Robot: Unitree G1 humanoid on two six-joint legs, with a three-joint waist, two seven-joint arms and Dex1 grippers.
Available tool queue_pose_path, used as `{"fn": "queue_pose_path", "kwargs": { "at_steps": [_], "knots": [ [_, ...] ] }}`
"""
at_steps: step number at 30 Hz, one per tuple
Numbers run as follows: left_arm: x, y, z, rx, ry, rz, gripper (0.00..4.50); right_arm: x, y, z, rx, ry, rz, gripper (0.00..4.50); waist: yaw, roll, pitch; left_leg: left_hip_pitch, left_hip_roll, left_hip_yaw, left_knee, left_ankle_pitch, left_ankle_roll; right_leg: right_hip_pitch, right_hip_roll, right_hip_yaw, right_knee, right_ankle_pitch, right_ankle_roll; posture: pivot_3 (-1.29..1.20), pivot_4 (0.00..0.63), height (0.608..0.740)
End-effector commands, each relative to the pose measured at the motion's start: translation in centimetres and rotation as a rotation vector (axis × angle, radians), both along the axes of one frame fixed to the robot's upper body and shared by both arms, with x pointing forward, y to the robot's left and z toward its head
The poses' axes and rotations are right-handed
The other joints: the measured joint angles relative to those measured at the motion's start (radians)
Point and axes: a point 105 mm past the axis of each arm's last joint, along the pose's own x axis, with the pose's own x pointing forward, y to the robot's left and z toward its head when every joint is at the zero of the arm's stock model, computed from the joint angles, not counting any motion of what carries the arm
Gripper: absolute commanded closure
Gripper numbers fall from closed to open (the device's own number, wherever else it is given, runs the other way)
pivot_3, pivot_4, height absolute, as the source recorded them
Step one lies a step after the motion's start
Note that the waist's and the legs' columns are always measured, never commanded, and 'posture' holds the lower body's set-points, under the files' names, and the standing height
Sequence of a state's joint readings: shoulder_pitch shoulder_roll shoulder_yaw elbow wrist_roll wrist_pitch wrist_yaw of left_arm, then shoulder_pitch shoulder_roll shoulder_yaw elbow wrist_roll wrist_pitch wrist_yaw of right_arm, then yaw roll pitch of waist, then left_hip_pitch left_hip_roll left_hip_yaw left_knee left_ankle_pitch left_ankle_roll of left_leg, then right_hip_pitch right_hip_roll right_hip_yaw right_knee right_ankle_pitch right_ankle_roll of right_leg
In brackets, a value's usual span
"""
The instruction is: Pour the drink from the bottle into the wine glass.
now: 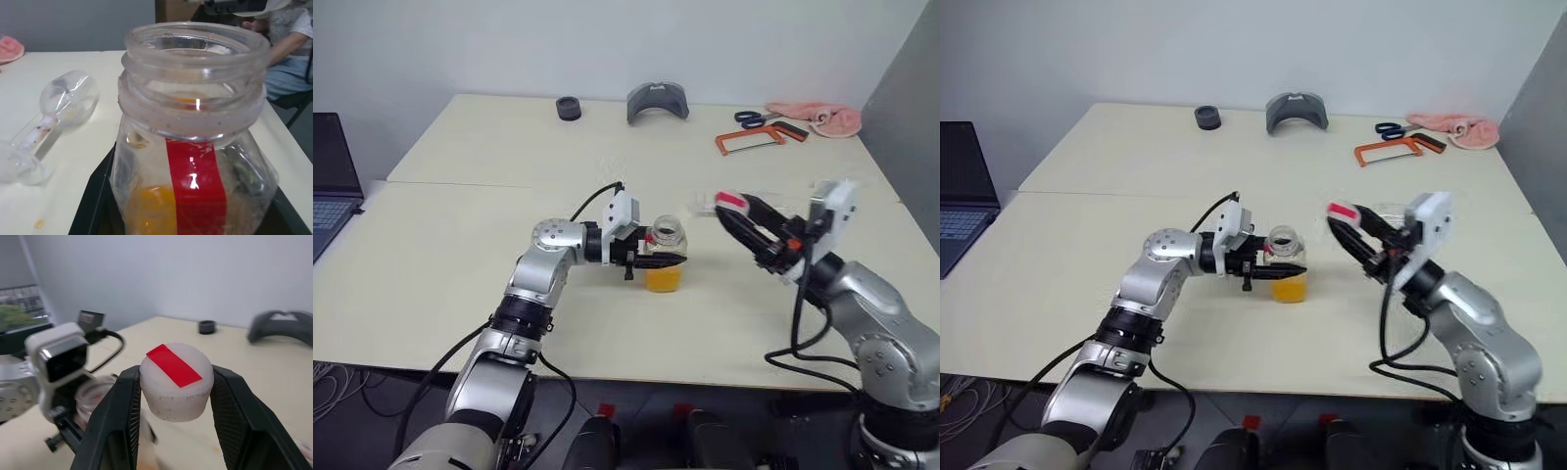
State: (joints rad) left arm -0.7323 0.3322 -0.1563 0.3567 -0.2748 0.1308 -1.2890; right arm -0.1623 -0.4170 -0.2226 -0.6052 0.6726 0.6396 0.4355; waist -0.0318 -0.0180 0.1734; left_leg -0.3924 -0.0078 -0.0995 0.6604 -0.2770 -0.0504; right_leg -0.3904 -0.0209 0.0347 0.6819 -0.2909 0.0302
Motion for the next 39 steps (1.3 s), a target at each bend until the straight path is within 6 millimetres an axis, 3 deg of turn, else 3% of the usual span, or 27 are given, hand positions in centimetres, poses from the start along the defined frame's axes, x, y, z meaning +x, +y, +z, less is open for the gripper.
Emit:
{"fn": "queue_pose_path", "kwargs": {
  "at_steps": [1,4,7,8,15,21,23,26,31,34,39],
  "knots": [
    [0.1,0.7,1.7,-0.057,-0.041,0.03,2.79,0.1,-4.2,-3.7,-0.066,0.075,-0.213,2.79,0.0,0.0,0.0,0.0,0.0,0.001,0.0,0.0,0.0,0.0,0.0,0.0,0.0,0.0,0.0,0.0,0.15,0.74],
    [0.2,1.0,1.9,-0.065,-0.04,0.043,2.79,0.5,-7.7,-8.4,-0.187,0.198,-0.422,2.79,-0.001,0.0,0.0,0.001,-0.001,0.004,0.0,0.0,0.0,0.0,0.0,0.001,0.001,0.0,0.0,0.0,0.15,0.74],
    [0.2,1.2,2.1,-0.07,-0.042,0.057,2.79,0.5,-9.2,-10.7,-0.193,0.286,-0.512,2.79,-0.004,0.001,0.0,0.003,0.0,0.007,0.0,0.0,0.0,0.0,0.002,0.003,0.001,0.0,0.001,0.0,0.15,0.74],
    [0.3,1.3,2.1,-0.072,-0.043,0.064,2.79,0.4,-9.3,-11.2,-0.179,0.318,-0.513,2.44,-0.005,0.001,0.0,0.004,0.0,0.008,0.0,0.0,0.0,0.0,0.003,0.004,0.002,0.0,0.001,0.0,0.15,0.74],
    [1.5,2.7,3.2,-0.139,-0.056,0.196,2.79,-0.2,-9.9,-11.3,-0.2,0.366,-0.466,0.02,-0.002,0.001,0.0,0.005,0.001,0.01,0.0,0.0,0.0,0.0,0.003,0.004,0.002,0.0,0.001,0.0,0.15,0.74],
    [3.4,5.3,4.2,-0.2,-0.091,0.391,2.79,-0.6,-10.4,-10.1,-0.373,0.296,-0.396,0.0,-0.001,0.001,0.0,0.004,0.0,0.01,0.0,0.0,0.0,0.001,0.002,0.004,0.001,0.0,0.001,0.0,0.15,0.74],
    [5.0,7.7,4.8,-0.222,-0.125,0.557,2.79,-0.8,-7.6,-8.0,-0.409,0.208,-0.225,0.0,-0.001,0.001,0.0,0.005,0.0,0.011,0.0,0.0,0.0,0.001,0.003,0.004,0.001,0.0,0.001,0.0,0.15,0.74],
    [6.8,11.3,5.1,-0.245,-0.149,0.773,2.79,-1.1,-1.5,-5.1,-0.338,0.12,0.059,0.0,-0.021,0.0,0.0,0.008,0.002,0.012,-0.001,0.0,0.0,0.001,0.004,0.007,0.002,0.0,0.001,0.0,0.15,0.74],
    [8.2,15.0,5.4,-0.298,-0.146,0.981,2.79,0.6,5.3,-3.2,-0.304,0.039,0.237,0.0,-0.018,-0.001,0.001,0.008,0.002,0.008,0.0,0.0,0.0,0.002,0.005,0.003,0.002,0.0,0.001,0.0,0.15,0.74],
    [8.6,16.8,5.4,-0.318,-0.153,1.072,2.79,1.9,8.4,-2.6,-0.3,0.022,0.279,0.0,-0.015,-0.001,0.001,0.006,0.002,0.003,0.0,0.0,0.0,0.001,0.003,0.003,0.002,0.001,0.001,0.0,0.15,0.74],
    [9.2,18.9,5.1,-0.344,-0.142,1.184,2.79,4.0,11.6,-2.2,-0.322,0.009,0.294,0.0,0.0,-0.002,0.001,0.003,0.0,0.001,0.001,0.001,-0.002,0.0,-0.002,0.002,0.001,0.001,0.001,0.0,0.15,0.74]
  ]
}}
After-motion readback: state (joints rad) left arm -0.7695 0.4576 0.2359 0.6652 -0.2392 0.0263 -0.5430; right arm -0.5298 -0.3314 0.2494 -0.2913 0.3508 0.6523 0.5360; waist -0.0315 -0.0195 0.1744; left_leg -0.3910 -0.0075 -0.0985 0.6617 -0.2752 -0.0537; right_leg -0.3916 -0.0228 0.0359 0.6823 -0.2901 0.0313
